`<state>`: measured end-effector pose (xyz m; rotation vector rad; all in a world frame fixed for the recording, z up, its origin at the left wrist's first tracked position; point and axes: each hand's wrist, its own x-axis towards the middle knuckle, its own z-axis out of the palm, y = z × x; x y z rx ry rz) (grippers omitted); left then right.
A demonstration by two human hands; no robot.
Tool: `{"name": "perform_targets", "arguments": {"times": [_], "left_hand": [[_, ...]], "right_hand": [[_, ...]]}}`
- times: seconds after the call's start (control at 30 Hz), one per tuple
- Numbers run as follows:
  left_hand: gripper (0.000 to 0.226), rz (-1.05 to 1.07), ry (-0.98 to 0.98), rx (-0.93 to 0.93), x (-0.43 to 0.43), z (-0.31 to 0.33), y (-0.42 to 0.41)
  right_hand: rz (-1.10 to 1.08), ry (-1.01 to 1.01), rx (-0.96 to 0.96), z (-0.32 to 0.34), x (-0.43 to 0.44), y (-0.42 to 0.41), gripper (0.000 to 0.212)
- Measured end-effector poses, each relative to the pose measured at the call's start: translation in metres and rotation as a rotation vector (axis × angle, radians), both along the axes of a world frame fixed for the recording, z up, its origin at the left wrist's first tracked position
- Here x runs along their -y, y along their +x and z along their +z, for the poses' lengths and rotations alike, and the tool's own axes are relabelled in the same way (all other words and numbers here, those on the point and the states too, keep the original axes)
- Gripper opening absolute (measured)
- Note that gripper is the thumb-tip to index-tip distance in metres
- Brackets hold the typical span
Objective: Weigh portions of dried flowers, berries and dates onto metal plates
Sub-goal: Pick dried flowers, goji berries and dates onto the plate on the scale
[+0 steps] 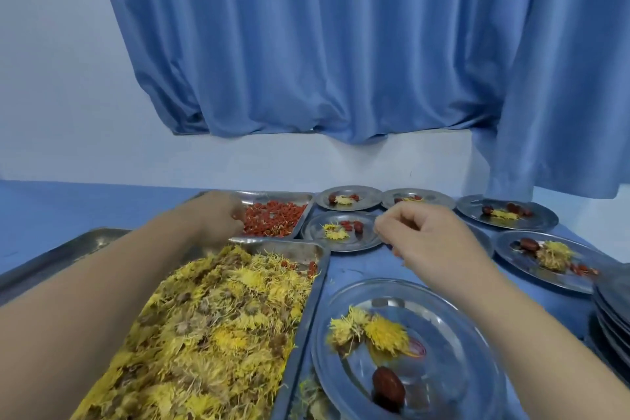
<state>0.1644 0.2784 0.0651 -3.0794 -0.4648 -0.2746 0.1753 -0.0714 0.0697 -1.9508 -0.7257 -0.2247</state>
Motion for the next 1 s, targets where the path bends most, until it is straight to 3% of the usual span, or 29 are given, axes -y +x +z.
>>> {"name": "perform_targets", "arguments": {"times": [0.2, 0.47, 0.8, 1.0], "left_hand": [[0.032, 0.012, 0.084, -0.228, -0.004, -0.021, 0.073], [0.047, 0.033, -0.037, -0.357, 0.011, -0.046, 0.129], [0.041, 0.074, -0.123, -0.451, 0.017, -0.043, 0.138], [0.032, 0.101, -0.142, -0.366, 0.017, -0.046, 0.137]], "right_hand": [[0.003, -0.071, -0.024, -0.015, 0.006, 0.036, 0.025], [0.008, -0.018, 0.084, -0.019, 0.012, 0.050, 0.027], [-0.001, 0.018, 0.100, -0.031, 0.008, 0.055, 0.029], [0.012, 0.032, 0.100, -0.032, 0.008, 0.056, 0.029]]}}
